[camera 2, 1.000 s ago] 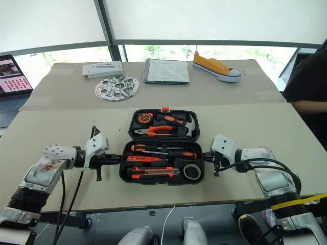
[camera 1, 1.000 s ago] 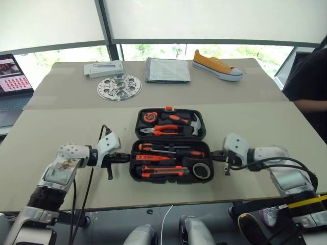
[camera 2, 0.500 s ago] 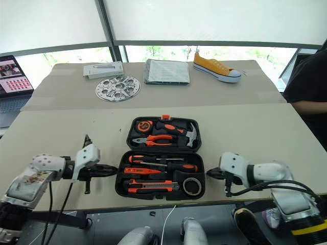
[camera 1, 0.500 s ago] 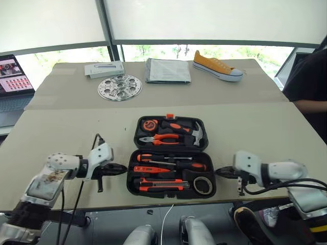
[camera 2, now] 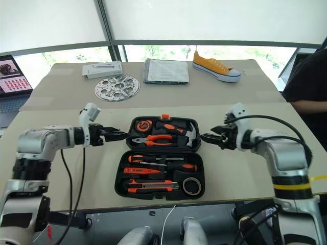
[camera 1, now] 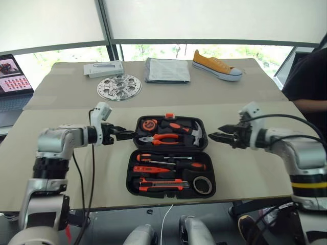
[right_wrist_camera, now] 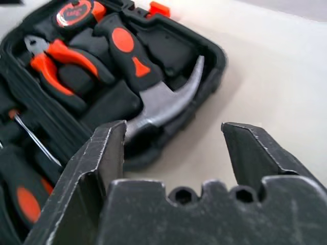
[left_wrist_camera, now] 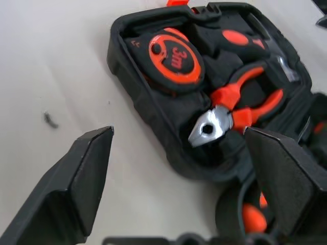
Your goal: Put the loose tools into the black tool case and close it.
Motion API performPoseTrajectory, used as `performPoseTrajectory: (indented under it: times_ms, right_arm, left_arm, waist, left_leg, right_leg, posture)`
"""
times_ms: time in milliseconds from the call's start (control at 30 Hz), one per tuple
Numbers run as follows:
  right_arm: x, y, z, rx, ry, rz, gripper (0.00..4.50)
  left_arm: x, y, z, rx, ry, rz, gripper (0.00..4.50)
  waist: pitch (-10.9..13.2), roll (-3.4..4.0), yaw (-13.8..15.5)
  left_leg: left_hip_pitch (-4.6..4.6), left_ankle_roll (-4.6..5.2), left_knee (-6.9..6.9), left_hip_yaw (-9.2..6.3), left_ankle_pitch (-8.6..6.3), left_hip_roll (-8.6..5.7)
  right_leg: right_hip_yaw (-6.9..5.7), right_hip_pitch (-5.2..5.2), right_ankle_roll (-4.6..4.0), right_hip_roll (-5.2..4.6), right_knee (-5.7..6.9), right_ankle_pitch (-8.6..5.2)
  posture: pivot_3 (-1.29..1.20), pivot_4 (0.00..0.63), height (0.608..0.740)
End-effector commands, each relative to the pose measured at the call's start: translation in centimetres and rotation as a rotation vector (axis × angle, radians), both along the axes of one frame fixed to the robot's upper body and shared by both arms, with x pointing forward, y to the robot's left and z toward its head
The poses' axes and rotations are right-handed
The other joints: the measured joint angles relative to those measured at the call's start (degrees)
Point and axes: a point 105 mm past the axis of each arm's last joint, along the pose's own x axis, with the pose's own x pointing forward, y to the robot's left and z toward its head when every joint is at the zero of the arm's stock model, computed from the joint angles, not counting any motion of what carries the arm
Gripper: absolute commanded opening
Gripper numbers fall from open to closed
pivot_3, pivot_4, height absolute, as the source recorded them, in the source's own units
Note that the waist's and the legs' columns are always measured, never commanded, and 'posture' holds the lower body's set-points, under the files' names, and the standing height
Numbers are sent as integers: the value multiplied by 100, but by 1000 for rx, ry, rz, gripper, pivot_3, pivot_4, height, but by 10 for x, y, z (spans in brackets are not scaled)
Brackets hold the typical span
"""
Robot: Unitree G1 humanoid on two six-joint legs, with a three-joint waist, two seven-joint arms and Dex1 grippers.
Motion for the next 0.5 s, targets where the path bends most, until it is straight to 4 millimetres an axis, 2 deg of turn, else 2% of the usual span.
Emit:
performPoseTrajectory:
  times_ms: [33, 67, 100, 167, 200, 267, 367, 433, 500]
  right_arm:
    - [15, -1, 1, -12, 21, -74, 3514]
    - [20, 0, -1, -13, 27, -88, 3514]
    - [24, 0, -3, -11, 38, -102, 3546]
    - [28, 0, -8, -34, 43, -116, 3029]
    - [29, 0, -10, -43, 49, -116, 2930]
    - [30, 1, -14, -60, 52, -113, 2123]
    - [32, 0, -17, -68, 58, -120, 1252]
    - [31, 0, -18, -62, 60, -119, 479]
    - [30, 2, -18, -71, 51, -104, 0]
  left_arm:
    - [10, -2, -1, 20, -5, 13, 4358]
    - [14, -2, -4, 17, -2, 27, 4358]
    - [18, -2, -6, 15, 0, 41, 4106]
    - [23, 2, -13, 17, 15, 80, 3683]
    - [24, 3, -16, 25, 17, 81, 3349]
    - [23, 4, -22, 39, 21, 66, 2536]
    - [22, 5, -26, 43, 22, 58, 1667]
    - [21, 5, -27, 39, 24, 52, 932]
    - [18, 4, -30, 46, 22, 40, 293]
  waist:
    - [0, 0, -17]
    - [0, 0, -23]
    - [0, 0, -23]
    - [0, 0, -23]
    - [0, 0, -23]
    - [-2, 3, -36]
    - [-3, 3, -72]
    - [-7, 3, -73]
    - [-24, 5, -73]
  left_leg:
    - [-2, 0, -1, 0, 0, -3]
    - [0, 0, -2, -1, 0, -2]
    - [-1, 0, -3, -1, 0, -3]
    - [0, -1, -3, -2, 0, -6]
    - [0, -1, -3, -2, 0, -7]
    - [1, -1, -1, -2, 0, -6]
    - [6, -1, 1, 0, 0, -6]
    - [12, -2, 7, 0, 0, -7]
    - [23, -3, 7, 0, 1, -6]
  right_leg:
    - [1, -5, 0, -1, 1, 0]
    - [1, -5, 0, -1, 2, 0]
    - [0, -5, 0, -1, 0, 0]
    - [-2, -6, 0, -1, 1, 0]
    - [-2, -6, 0, -1, 1, 0]
    - [-2, -6, 0, -1, 1, 0]
    - [1, -1, 0, -5, -1, 0]
    - [3, 4, 0, -6, -4, 0]
    - [7, 14, 0, -7, -2, 0]
  posture:
    - [0, 150, 739]
    - [0, 150, 739]
    - [0, 150, 739]
    - [0, 150, 739]
    - [0, 150, 739]
    - [0, 150, 739]
    - [0, 150, 739]
    - [0, 150, 739]
    - [0, 150, 739]
